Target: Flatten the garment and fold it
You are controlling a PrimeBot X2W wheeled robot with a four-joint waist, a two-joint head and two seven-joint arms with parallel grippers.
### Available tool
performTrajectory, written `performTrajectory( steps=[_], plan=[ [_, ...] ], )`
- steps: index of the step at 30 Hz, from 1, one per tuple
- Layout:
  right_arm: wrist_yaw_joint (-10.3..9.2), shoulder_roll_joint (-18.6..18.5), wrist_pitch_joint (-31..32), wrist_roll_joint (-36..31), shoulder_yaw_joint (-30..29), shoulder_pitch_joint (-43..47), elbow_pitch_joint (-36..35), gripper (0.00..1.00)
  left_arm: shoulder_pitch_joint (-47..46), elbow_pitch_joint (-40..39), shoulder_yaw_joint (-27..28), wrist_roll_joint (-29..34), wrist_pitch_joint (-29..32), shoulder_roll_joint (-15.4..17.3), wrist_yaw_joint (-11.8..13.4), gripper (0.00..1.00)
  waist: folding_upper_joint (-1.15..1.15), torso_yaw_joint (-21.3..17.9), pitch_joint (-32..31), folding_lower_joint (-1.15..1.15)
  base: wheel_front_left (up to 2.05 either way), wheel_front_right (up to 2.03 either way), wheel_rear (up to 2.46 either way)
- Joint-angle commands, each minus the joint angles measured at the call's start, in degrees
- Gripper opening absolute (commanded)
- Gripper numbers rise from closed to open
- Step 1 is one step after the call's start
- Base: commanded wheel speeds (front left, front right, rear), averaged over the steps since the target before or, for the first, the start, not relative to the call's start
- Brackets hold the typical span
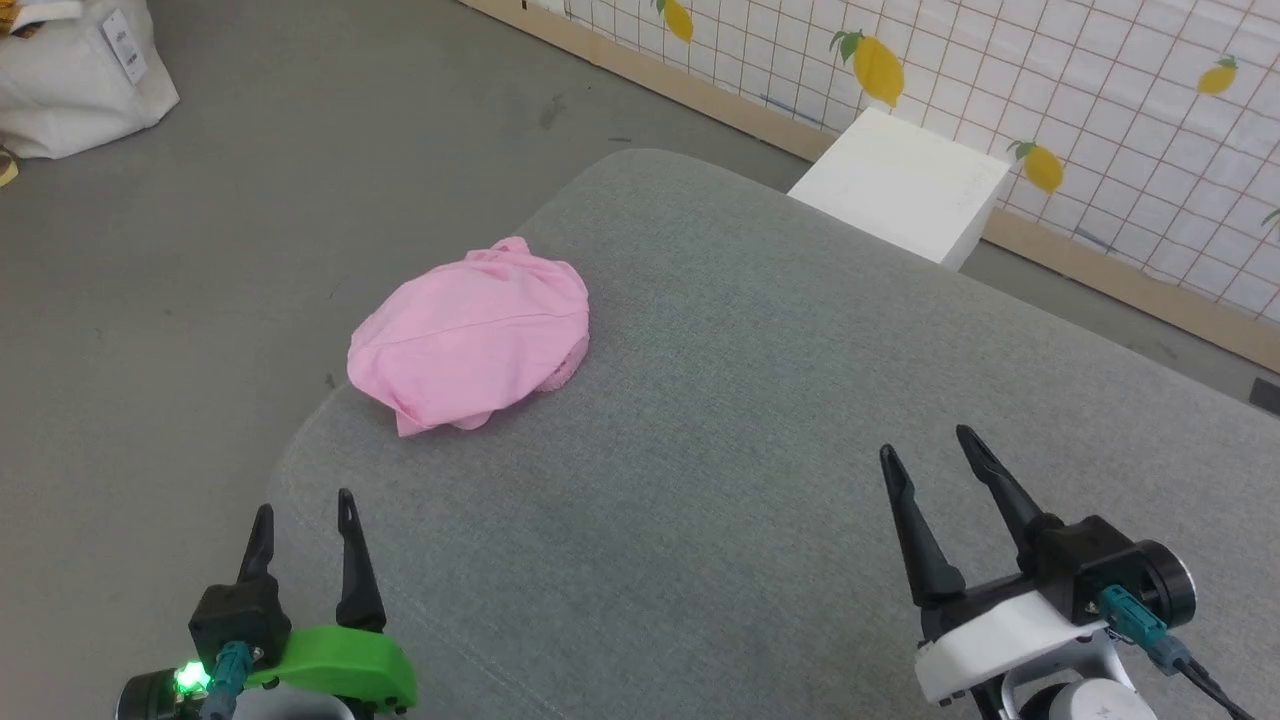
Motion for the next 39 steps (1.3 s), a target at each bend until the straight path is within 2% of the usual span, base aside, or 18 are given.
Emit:
performTrajectory(
  steps=[1, 7, 12, 17, 26, 30, 35, 39],
  plan=[
    [-0.1, 0.0, -0.2, 0.0, 0.1, 0.6, 0.0, 1.0, -0.1, 0.2, -0.1, 0.0, -0.3, 0.2, 0.3, 1.0, 0.0, 0.0, 0.0, 0.0, 0.0, 0.0, 0.0],
    [-0.1, 0.0, 0.1, 0.1, -0.3, 1.0, -0.3, 1.0, -1.5, 0.4, -0.2, -0.9, -0.1, 0.0, -0.2, 1.0, 0.0, 0.5, 0.1, 0.0, 0.0, 0.0, 0.0],
    [-0.1, 0.0, 2.1, -1.8, 0.5, -0.5, -1.7, 1.0, -10.0, 5.4, -0.9, -2.6, 2.6, 0.7, -3.3, 1.0, 0.0, -1.0, 3.0, 0.0, 0.0, 0.0, 0.0],
    [-0.1, 0.0, 4.4, -3.9, 1.3, -2.8, -3.9, 1.0, -21.5, 14.8, -0.1, -6.1, 5.9, 0.5, -6.3, 1.0, 0.0, -5.2, 8.7, 0.0, 0.0, 0.0, 0.0],
    [-0.1, -0.9, 7.1, -6.9, 2.8, -8.6, -7.2, 1.0, -39.2, 30.4, 4.0, -14.4, 14.7, 1.8, -11.2, 1.0, 0.0, -15.3, 23.7, 0.0, 0.0, 0.0, 0.0],
    [-0.1, -1.8, 7.4, -7.0, 2.8, -11.1, -8.2, 1.0, -44.3, 35.0, 7.2, -18.9, 21.1, 3.6, -11.6, 1.0, 0.0, -19.0, 29.2, 0.0, 0.0, 0.0, 0.0],
    [-0.1, -2.2, 7.0, -6.7, 2.6, -13.3, -8.9, 1.0, -47.5, 39.9, 9.2, -22.5, 31.4, 5.6, -9.6, 1.0, 0.0, -21.8, 33.7, 0.0, 0.0, 0.0, 0.0],
    [-0.1, -2.3, 6.3, -6.6, 2.7, -14.1, -8.2, 1.0, -46.9, 42.7, 8.4, -23.3, 40.4, 6.9, -7.8, 1.0, 0.0, -22.8, 34.6, 0.0, 0.0, 0.0, 0.0]
  ],
)
